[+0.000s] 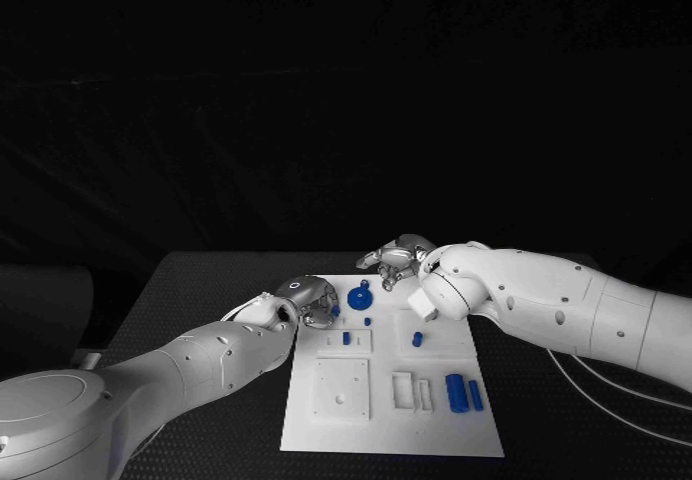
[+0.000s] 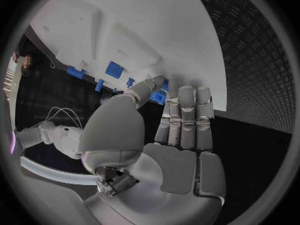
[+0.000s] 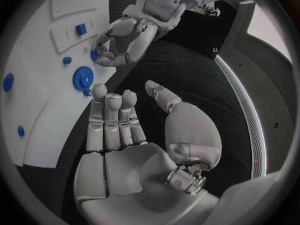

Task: Assemble the parts on the task board

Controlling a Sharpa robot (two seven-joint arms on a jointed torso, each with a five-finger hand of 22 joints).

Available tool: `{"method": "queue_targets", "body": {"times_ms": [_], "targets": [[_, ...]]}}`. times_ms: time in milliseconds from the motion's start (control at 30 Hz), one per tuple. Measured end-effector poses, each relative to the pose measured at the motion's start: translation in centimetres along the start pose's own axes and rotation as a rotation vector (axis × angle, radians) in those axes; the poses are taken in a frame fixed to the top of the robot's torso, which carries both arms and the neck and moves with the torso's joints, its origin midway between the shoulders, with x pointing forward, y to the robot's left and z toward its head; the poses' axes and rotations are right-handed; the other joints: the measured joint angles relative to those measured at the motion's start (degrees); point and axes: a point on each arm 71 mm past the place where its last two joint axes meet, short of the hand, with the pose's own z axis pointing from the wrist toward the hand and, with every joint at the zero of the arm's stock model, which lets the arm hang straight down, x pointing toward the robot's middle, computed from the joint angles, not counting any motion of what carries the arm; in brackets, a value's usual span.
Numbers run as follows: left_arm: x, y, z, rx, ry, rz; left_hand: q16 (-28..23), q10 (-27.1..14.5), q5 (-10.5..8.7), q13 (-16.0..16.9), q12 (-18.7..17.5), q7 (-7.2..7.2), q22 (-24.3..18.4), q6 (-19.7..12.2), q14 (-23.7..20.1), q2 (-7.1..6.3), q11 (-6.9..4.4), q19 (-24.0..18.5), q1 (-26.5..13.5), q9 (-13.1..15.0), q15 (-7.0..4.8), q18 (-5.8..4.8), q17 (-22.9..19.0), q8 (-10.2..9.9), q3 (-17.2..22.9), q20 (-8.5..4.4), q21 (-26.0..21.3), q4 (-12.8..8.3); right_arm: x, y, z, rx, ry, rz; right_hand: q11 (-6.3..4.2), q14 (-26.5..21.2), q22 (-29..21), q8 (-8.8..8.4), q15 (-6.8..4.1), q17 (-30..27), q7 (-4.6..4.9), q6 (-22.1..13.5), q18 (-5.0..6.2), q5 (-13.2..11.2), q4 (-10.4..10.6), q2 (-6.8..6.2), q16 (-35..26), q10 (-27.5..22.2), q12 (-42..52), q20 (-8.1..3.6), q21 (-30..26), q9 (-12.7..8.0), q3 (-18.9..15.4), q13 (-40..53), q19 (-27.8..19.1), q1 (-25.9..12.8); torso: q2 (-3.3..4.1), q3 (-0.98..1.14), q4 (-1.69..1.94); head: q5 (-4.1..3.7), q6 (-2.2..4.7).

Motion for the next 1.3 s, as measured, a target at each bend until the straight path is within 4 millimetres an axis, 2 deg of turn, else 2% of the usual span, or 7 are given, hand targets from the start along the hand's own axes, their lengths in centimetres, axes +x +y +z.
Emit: {"method": "queue_targets", "body": {"times_ms": [33, 67, 100, 333, 567, 967, 1300], "targets": [[0.0, 0.0, 0.0, 0.001, -0.002, 0.001, 0.08, 0.11, 0.31, 0.01, 0.00, -0.03, 0.00, 0.03, 0.01, 0.04, -0.08, 0.00, -0.04, -0.01, -0.01, 0.00, 0.03, 0.00, 0.09, 0.00, 0.14, -0.09, 0.0, 0.0, 0.0, 0.000, 0.000, 0.000, 0.00, -0.02, 0.00, 0.00, -0.02, 0.00, 0.03, 0.04, 0.00, 0.00, 0.00, 0.00, 0.00, 0.00, 0.00, 0.00, 0.00, 0.00, 0.00, 0.00, 0.00, 0.00, 0.00, -0.01, 0.00, 0.00, 0.03], [0.0, 0.0, 0.0, 0.002, -0.004, 0.002, 0.23, 0.34, 0.53, 0.01, 0.00, -0.08, 0.00, 0.08, 0.11, 0.07, -0.12, 0.00, -0.07, -3.72, -0.09, 0.00, 0.08, -0.01, 0.51, 0.00, 0.28, -0.52, 0.0, 0.0, 0.0, 0.000, 0.000, 0.000, 0.00, -0.05, 0.00, 0.00, -0.04, 0.00, 0.05, 0.06, -0.01, 0.00, 0.00, 0.00, 0.00, 0.00, 0.00, 0.00, 0.00, 0.00, 0.00, 0.00, 0.00, 0.00, 0.00, -0.01, 0.00, 0.00, 0.04], [0.0, 0.1, -0.1, 0.002, -0.006, 0.003, 0.23, 0.53, 0.65, 0.01, 0.00, -0.24, 0.00, 0.23, 0.20, 0.13, -0.26, 0.00, -0.14, -5.16, -0.18, 0.00, 0.10, -0.01, 0.60, 0.00, 0.41, -0.60, 0.0, 0.0, 0.0, 0.000, 0.000, 0.000, 0.00, -0.12, 0.00, 0.00, -0.13, 0.00, 0.05, 0.06, -0.02, 0.00, 0.00, 0.00, 0.00, 0.00, 0.00, 0.00, 0.00, 0.00, 0.00, 0.00, 0.00, 0.00, 0.00, -0.01, 0.00, 0.00, 0.05], [-0.1, 0.6, -0.4, 0.000, -0.017, 0.009, 0.23, 0.71, 0.16, 0.09, -0.55, -0.24, -0.01, 0.23, 0.52, 0.55, -0.28, 0.42, -0.58, -5.31, -0.08, 0.00, 0.16, -0.01, 0.30, -0.18, 0.44, -0.45, -0.2, -0.2, 0.0, 0.003, -0.005, 0.001, 0.00, 0.01, 0.00, 0.00, -0.28, -0.01, 0.04, 0.06, -0.07, 0.00, 0.00, 0.00, 0.00, 0.00, 0.00, 0.00, 0.00, 0.00, 0.00, 0.05, 0.00, 0.00, 0.00, -0.03, -0.01, 0.01, 0.07], [-0.2, 1.2, -0.7, -0.008, -0.023, 0.010, 0.23, 0.72, -0.70, 0.15, -0.82, -0.24, -0.01, 0.23, 0.62, 0.25, -0.27, 0.42, -1.19, -5.31, 0.00, 0.00, 0.15, 0.00, 0.10, -0.18, 0.44, -0.25, -0.4, -0.2, 0.0, 0.004, -0.007, 0.001, 0.00, 0.01, 0.05, 0.00, -0.27, 0.05, 0.03, 0.07, -0.28, 0.00, 0.00, 0.00, 0.00, 0.00, 0.00, 0.00, 0.00, 0.00, 0.00, 0.10, 0.00, 0.00, -0.01, -0.04, 0.00, -0.09, 0.14], [-0.7, 1.5, -1.0, -0.022, -0.031, -0.013, 0.23, 0.74, -0.71, 0.22, -0.82, -0.23, -0.02, 0.22, 1.01, 0.23, -0.27, 0.42, -1.18, -5.30, -0.18, 0.00, 0.20, 0.07, 0.10, -0.19, 0.44, 0.00, -0.5, -0.3, -0.1, 0.006, -0.010, 0.001, 0.00, 0.02, 0.04, 0.00, -0.26, 0.04, -0.06, 0.12, -0.31, 0.00, 0.00, 0.00, 0.00, 0.00, 0.00, 0.00, 0.00, 0.00, 0.00, 0.10, 0.00, 0.00, -0.01, -0.01, 0.03, -0.02, 0.31], [-4.3, 0.9, -0.7, 0.002, -0.081, -0.043, 0.22, 1.21, -1.37, 0.28, -1.09, -0.45, -0.03, 0.44, 1.12, -0.09, -0.35, 0.82, -1.48, -5.29, -0.10, 0.00, 0.19, 0.19, -0.05, -0.20, 0.44, 0.15, -1.0, -0.7, 0.0, 0.014, -0.019, 0.002, 0.00, 0.01, 0.04, 0.00, -0.24, 0.03, -0.10, 0.09, -0.34, 0.00, 0.00, 0.00, 0.00, 0.00, 0.00, 0.00, 0.00, 0.00, 0.00, 0.16, 0.00, 0.00, -0.09, -0.02, 0.08, 0.05, 0.59]]}}
